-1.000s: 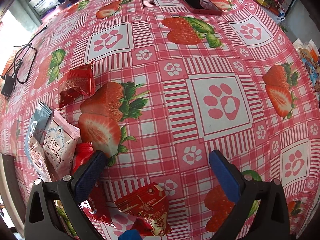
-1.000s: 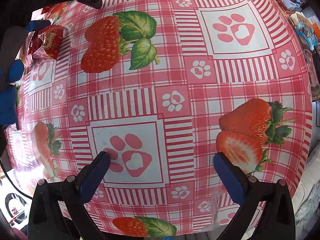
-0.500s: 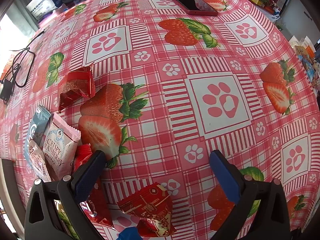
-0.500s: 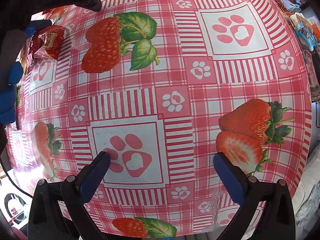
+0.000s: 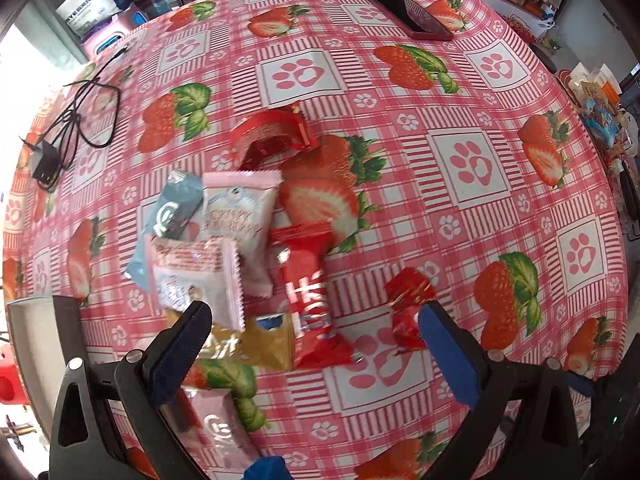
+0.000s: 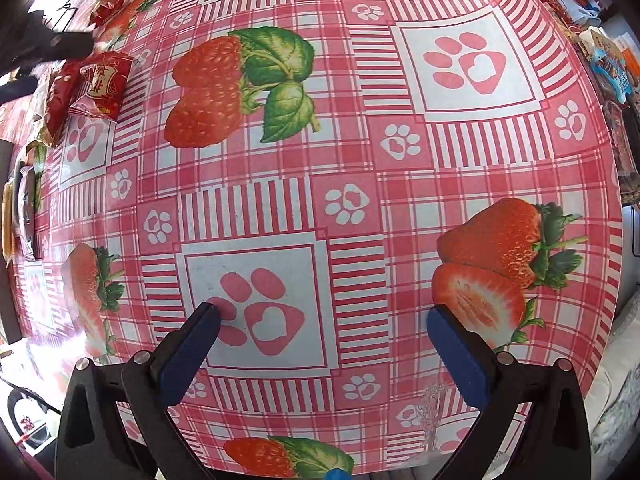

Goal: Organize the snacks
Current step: 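Grasp the yellow cake bar with the left gripper while the right grasps the red candy packet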

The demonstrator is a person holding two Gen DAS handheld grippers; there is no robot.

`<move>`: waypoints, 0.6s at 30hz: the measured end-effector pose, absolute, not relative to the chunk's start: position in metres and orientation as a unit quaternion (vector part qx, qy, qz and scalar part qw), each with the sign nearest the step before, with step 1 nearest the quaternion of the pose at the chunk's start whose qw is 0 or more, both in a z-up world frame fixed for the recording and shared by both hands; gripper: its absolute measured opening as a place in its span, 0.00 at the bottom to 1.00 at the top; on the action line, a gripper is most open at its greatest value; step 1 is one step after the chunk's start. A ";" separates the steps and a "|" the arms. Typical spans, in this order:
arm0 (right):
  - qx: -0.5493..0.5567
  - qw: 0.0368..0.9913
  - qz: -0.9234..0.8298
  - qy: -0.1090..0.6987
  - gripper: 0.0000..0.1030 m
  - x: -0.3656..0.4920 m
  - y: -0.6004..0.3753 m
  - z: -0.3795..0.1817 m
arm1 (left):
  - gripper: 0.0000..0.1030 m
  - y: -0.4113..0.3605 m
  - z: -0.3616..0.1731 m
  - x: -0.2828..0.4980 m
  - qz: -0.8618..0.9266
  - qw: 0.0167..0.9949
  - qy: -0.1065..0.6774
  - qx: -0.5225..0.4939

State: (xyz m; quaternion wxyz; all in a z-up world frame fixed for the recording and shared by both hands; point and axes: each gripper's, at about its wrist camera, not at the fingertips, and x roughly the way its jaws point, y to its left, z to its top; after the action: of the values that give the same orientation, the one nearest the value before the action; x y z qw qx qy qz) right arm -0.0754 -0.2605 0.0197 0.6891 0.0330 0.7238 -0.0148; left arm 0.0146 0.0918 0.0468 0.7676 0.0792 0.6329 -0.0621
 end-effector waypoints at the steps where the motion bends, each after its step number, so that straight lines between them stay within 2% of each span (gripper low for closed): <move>1: 0.033 0.688 -0.015 0.725 1.00 -0.075 -0.261 0.020 | 1.00 0.106 0.049 0.009 -0.054 0.767 0.634 0.080; 9: 0.046 0.650 -0.045 0.757 1.00 -0.060 -0.256 0.018 | 1.00 0.196 0.032 -0.051 -0.012 0.743 0.663 0.097; 18: 0.030 0.672 0.021 0.740 1.00 -0.022 -0.175 0.047 | 1.00 0.243 -0.003 -0.065 -0.003 0.722 0.688 0.075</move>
State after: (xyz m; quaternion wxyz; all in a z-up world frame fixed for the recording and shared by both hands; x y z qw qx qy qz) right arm -0.0222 -0.1746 0.0468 0.6718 0.0301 0.7398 0.0212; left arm -0.0655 0.2433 -0.0035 0.7217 0.0748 0.6881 -0.0027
